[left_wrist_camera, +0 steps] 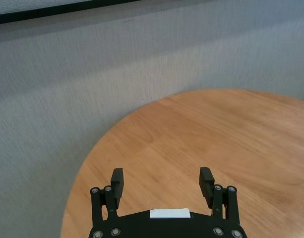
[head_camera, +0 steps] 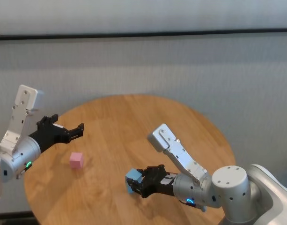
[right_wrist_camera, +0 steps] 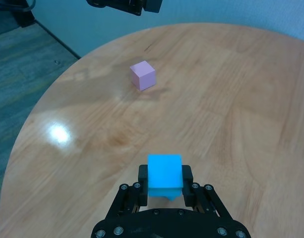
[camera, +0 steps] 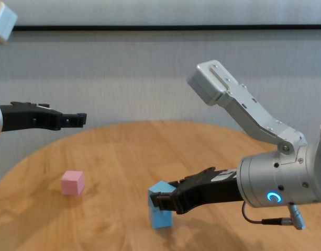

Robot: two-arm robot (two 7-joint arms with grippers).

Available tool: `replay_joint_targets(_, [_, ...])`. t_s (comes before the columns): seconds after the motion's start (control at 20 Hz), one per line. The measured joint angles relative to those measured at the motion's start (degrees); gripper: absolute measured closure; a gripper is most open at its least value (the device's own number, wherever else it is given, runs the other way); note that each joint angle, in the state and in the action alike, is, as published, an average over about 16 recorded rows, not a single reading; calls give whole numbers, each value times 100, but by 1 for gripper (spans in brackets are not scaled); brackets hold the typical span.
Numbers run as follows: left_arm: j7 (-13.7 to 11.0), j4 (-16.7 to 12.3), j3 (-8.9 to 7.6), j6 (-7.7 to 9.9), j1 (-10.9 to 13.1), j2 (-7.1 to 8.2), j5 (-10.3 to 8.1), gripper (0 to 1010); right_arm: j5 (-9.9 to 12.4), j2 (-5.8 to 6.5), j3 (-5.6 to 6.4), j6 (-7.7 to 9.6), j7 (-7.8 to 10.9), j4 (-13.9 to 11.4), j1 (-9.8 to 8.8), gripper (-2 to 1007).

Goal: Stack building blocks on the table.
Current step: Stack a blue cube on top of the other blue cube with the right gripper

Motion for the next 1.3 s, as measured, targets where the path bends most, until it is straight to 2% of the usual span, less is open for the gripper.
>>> replay_joint_targets(0.45, [0, 0, 0, 0, 0, 0, 0, 7, 4, -63, 19, 35, 9, 79, 34, 636])
replay_joint_targets(1.3, [0, 0, 0, 0, 0, 0, 0, 7, -1, -91, 25, 30, -16, 125, 58, 636])
